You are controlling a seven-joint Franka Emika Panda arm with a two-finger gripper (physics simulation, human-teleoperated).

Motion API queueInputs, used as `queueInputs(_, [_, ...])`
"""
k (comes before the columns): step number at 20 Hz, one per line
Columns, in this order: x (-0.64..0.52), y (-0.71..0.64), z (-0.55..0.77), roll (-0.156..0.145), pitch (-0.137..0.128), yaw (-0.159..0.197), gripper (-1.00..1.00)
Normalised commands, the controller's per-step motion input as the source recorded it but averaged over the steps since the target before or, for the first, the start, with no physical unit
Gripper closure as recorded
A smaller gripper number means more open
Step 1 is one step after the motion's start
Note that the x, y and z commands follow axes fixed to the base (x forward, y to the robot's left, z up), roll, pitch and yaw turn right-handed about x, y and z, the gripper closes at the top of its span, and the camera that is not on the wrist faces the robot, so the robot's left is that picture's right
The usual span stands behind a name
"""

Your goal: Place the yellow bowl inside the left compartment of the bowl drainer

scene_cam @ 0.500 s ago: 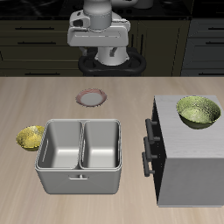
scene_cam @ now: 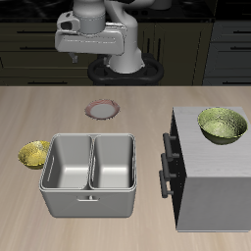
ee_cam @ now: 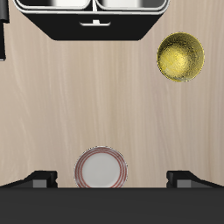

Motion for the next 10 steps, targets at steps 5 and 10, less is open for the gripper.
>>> queueInputs(5, [0.10, -0.43, 0.07, 0.012, -0.018, -0.010, -1.00])
queueInputs(10, [0.06, -0.15, 0.04, 0.047, -0.037, 0.030, -1.00])
